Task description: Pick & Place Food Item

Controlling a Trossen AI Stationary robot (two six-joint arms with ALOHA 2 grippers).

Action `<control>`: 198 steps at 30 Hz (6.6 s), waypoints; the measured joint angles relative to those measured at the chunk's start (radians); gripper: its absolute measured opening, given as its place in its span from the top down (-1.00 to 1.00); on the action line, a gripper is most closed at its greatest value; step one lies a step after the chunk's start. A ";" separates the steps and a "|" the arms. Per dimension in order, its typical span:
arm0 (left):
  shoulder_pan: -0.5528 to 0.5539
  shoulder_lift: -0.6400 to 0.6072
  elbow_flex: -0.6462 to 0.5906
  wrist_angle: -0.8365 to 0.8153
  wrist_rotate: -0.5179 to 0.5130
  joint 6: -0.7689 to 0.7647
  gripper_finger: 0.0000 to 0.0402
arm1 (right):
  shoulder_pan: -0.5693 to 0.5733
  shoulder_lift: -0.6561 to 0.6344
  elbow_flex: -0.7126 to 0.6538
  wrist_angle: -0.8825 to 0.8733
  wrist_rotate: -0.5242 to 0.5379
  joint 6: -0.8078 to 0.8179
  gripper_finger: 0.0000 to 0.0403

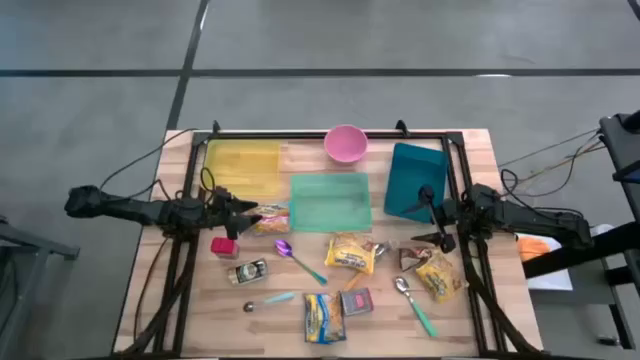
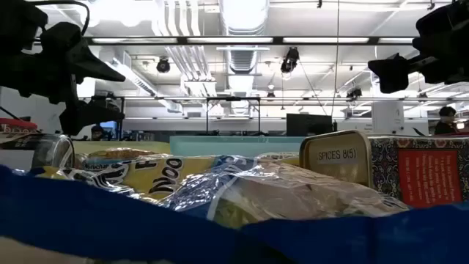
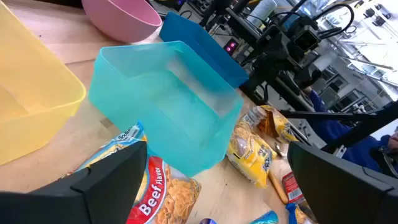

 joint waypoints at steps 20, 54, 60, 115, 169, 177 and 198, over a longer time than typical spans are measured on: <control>0.000 0.000 0.000 0.000 0.000 0.000 -0.98 | 0.000 0.000 0.000 0.000 0.000 0.000 -0.81; 0.000 0.000 0.000 0.000 0.000 0.000 -0.98 | 0.000 0.000 0.000 0.000 0.000 0.000 -0.81; 0.000 0.000 0.000 0.000 0.000 0.000 -0.98 | 0.000 0.000 0.000 0.000 0.000 0.000 -0.81; 0.000 0.000 0.000 0.000 0.000 0.000 -0.98 | 0.000 0.000 0.000 0.000 0.000 0.000 -0.81; 0.000 0.368 0.364 -0.103 0.257 0.379 -0.98 | 0.002 0.005 0.000 0.412 -0.159 0.358 -0.81; -0.001 0.583 0.523 -0.237 0.313 0.433 -0.98 | 0.002 0.015 0.000 0.400 -0.027 0.425 -0.81; -0.016 0.867 0.677 -0.391 0.437 0.481 -0.98 | 0.000 0.380 0.445 -0.312 0.186 0.200 -0.81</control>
